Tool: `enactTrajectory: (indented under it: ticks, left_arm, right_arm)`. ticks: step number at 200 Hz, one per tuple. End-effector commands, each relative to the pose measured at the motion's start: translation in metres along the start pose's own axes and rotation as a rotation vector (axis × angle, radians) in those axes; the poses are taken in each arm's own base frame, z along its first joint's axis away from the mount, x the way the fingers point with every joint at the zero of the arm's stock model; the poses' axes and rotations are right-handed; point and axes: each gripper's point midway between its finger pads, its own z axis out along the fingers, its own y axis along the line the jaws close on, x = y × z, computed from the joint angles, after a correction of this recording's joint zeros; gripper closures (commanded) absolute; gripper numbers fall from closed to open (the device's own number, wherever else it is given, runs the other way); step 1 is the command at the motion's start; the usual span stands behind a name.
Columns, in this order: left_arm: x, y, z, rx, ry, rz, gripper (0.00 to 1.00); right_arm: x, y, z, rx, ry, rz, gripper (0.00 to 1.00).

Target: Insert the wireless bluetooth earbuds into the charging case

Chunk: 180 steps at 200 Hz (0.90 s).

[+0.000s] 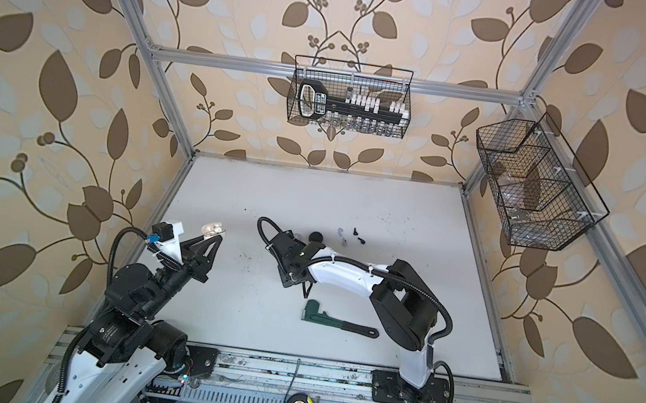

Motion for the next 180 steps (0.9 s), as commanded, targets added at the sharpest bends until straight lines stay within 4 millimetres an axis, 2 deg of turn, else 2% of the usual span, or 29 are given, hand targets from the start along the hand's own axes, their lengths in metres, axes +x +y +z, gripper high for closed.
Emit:
enactTrajectory:
  ticks: [1,38,106,125,180]
  left_arm:
    - [-0.020,-0.001,0.000,-0.013,-0.056,-0.012,1.00]
    - [-0.017,-0.002,0.004,-0.005,-0.031,-0.014,1.00]
    - [-0.014,-0.004,0.002,0.010,-0.034,-0.014,1.00]
    - [-0.014,-0.001,0.001,-0.003,-0.040,-0.014,1.00]
    - [-0.013,0.000,0.000,-0.008,-0.043,-0.012,1.00]
  right_arm:
    - [-0.007,0.004,0.008,-0.010,-0.007,-0.010,0.45]
    - [0.000,0.000,0.023,-0.002,0.027,-0.003,0.44]
    - [0.001,-0.003,0.029,0.018,0.039,-0.002,0.43]
    - [0.004,-0.004,0.035,0.003,0.061,0.006,0.44]
    - [0.007,0.004,0.041,-0.018,0.082,-0.003,0.45]
